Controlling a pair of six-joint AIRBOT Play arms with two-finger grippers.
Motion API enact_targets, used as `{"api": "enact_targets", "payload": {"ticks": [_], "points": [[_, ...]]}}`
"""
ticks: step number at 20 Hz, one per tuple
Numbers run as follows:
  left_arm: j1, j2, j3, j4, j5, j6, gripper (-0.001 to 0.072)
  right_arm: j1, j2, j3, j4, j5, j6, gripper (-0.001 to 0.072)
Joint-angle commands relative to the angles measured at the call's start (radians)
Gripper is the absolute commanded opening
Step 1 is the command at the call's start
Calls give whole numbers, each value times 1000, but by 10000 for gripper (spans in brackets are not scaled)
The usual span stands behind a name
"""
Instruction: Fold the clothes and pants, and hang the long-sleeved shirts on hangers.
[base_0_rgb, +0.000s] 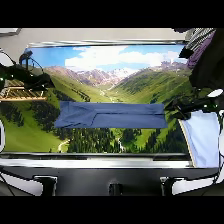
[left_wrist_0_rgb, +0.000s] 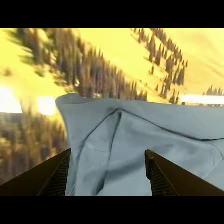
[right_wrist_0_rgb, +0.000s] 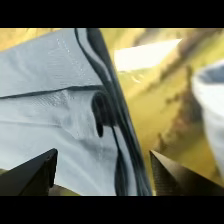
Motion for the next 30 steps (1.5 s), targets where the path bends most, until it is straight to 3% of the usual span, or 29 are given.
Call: {"api": "enact_targets", "payload": {"ticks": [1, 5, 7, 8, 10, 11, 12, 13, 16, 19, 23, 30], "points": [[-18, 51, 13, 60, -27, -10, 538, 6, -47, -18, 53, -24, -30, 653], [-21, 51, 12, 60, -27, -21, 538, 42, -63, -26, 48, -73, -33, 646], [-21, 50, 12, 59, -27, -28, 538, 72, -67, -32, 35, -102, -32, 546], [-21, 50, 12, 59, -28, -28, 536, 87, -68, -32, 31, -106, -32, 429], [-21, 50, 12, 36, -29, -27, 498, 102, -63, -32, 34, -105, -32, 95], [-21, 49, 12, 25, -29, -27, 291, 102, -53, -32, 39, -103, -32, 32], [-23, 48, 12, 22, -28, -27, 66, 100, -36, -32, 38, -100, -31, 30], [-24, 45, 10, 6, -24, -28, 14, 100, -8, -31, 33, -94, -16, 30], [-51, 27, -52, -123, 30, -28, 14, 100, 80, 7, 18, -15, 48, 29], [-138, 13, -199, -283, 171, -43, 13, 100, 169, 65, -14, 51, 121, 29], [-335, -39, -352, -437, 365, -44, 13, 100, 262, 138, -54, 132, 198, 29], [-629, -208, -354, -730, 639, -54, 13, 100, 358, 216, -84, 222, 286, 30]]}}
